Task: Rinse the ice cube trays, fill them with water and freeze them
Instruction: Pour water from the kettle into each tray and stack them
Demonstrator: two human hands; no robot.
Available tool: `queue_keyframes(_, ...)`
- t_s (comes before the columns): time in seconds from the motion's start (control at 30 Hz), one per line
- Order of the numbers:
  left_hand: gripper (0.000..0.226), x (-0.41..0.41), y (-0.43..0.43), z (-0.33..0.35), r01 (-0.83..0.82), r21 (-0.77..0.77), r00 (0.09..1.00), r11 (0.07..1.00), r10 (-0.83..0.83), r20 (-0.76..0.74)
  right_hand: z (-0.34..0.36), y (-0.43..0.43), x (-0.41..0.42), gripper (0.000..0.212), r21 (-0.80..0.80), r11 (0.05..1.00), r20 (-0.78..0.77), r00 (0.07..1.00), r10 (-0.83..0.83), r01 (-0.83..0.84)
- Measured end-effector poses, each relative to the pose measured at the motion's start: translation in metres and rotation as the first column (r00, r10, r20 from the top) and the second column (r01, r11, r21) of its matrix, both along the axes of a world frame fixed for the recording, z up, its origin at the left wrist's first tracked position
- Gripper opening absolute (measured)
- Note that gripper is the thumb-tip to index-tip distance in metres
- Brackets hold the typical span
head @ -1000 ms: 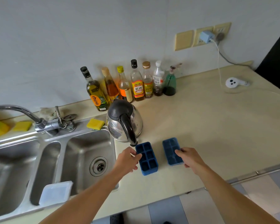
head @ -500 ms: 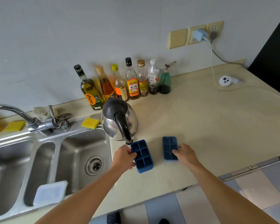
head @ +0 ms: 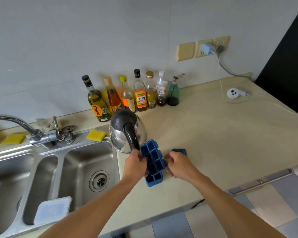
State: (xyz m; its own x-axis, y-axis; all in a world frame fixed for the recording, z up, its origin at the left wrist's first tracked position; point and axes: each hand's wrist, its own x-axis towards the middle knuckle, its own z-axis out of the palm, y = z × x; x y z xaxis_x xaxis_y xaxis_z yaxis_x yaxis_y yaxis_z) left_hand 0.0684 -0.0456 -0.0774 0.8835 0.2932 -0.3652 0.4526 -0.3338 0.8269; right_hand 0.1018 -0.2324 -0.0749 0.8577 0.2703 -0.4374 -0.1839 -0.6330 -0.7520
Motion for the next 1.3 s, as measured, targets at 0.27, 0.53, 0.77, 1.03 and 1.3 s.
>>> queue_keyframes(0.27, 0.004, -0.001, 0.037, 0.034, -0.124, -0.364, 0.964, 0.923, 0.198, 0.175, 0.070, 0.040, -0.002, 0.030, 0.307, 0.948, 0.098, 0.988, -0.116, 0.080)
queue_keyframes(0.53, 0.020, -0.022, 0.142, 0.036, -0.229, -0.439, 0.938, 0.869, 0.317, 0.139, 0.070, 0.148, -0.004, 0.011, 0.302, 0.949, 0.324, 0.946, -0.013, -0.090)
queue_keyframes(0.77, 0.025, -0.049, 0.249, -0.002, -0.183, -0.125, 0.959, 0.975, 0.205, 0.198, 0.029, 0.242, 0.004, 0.006, 0.188, 0.975, 0.190, 0.979, 0.080, -0.116)
queue_keyframes(1.03, 0.009, -0.029, 0.321, -0.078, -0.102, -0.168, 0.943, 0.981, 0.042, -0.330, -0.069, 0.307, 0.015, 0.014, 0.049, 0.995, -0.205, 0.976, -0.075, 0.086)
queue_keyframes(1.3, 0.022, 0.003, 0.343, -0.155, -0.018, -0.143, 0.832, 0.990, -0.065, -0.552, -0.150, 0.338, 0.010, 0.031, -0.065, 0.982, -0.372, 0.909, -0.186, 0.175)
